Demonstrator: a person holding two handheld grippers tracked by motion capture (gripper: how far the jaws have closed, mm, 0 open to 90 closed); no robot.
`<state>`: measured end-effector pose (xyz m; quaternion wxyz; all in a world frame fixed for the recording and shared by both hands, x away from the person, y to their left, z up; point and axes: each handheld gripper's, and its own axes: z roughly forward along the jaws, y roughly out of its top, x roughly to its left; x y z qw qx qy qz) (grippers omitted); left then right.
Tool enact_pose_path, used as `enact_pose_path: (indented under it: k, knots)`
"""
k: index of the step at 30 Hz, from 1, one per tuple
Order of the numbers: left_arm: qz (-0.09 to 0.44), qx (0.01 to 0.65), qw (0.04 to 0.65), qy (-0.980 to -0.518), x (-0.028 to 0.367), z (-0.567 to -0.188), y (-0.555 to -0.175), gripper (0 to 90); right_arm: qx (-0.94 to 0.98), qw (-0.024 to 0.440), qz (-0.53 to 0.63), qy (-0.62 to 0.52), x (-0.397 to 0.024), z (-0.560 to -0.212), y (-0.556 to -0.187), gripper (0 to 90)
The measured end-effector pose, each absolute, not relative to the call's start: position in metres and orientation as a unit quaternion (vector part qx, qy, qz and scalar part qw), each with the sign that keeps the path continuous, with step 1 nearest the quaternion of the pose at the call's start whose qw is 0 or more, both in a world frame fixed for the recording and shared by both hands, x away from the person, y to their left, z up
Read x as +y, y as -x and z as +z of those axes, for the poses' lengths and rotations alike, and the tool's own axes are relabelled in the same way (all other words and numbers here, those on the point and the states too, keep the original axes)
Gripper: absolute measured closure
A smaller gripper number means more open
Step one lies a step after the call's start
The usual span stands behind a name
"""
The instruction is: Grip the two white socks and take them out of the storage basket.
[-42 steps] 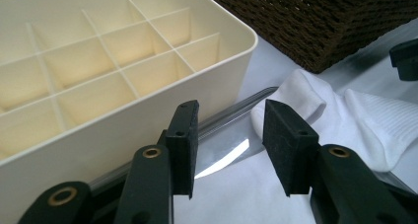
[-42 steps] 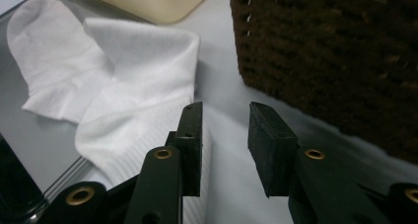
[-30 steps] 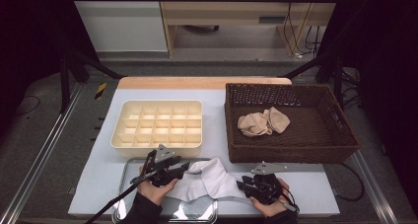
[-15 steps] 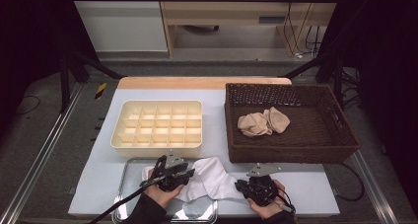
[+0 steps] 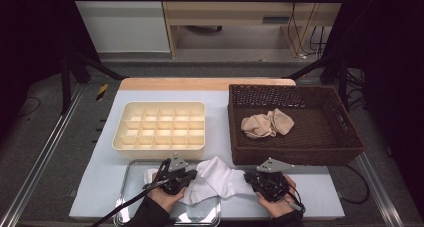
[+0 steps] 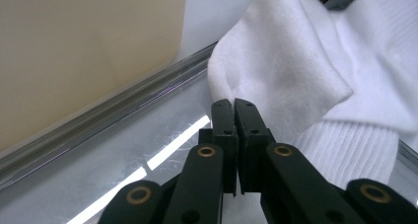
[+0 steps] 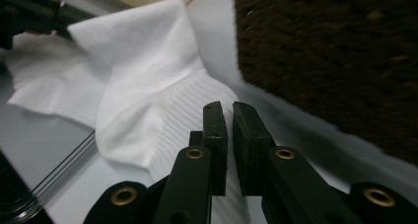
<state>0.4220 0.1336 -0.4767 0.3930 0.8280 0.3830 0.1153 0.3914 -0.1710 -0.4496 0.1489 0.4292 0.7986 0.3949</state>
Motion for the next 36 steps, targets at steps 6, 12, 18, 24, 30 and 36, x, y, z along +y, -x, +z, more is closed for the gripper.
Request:
enact_pose_path:
  k: [6,12,18,24,30,36]
  knots:
    - [0.127,0.38,0.394,-0.827,0.139,-0.469,-0.42,88.2,0.785,0.187,0.392,-0.441,-0.184,-0.441,-0.393,83.8]
    - [0.135,0.378,0.398,-0.825,0.143,-0.461,-0.417,88.2,0.789,0.183,0.369,-0.455,-0.188,-0.451,-0.397,72.4]
    - [0.151,0.376,0.393,-0.825,0.15,-0.45,-0.411,88.1,0.772,0.197,0.393,-0.459,-0.196,-0.444,-0.395,68.8]
    - [0.147,0.369,0.391,-0.83,0.163,-0.446,-0.403,88.0,0.764,0.196,0.396,-0.47,-0.2,-0.445,-0.397,69.0]
    - [0.135,0.373,0.386,-0.833,0.172,-0.456,-0.402,87.8,0.776,0.183,0.377,-0.471,-0.193,-0.455,-0.405,68.5]
    - [0.13,0.377,0.389,-0.831,0.179,-0.457,-0.401,87.6,0.775,0.186,0.381,-0.469,-0.192,-0.453,-0.409,66.9]
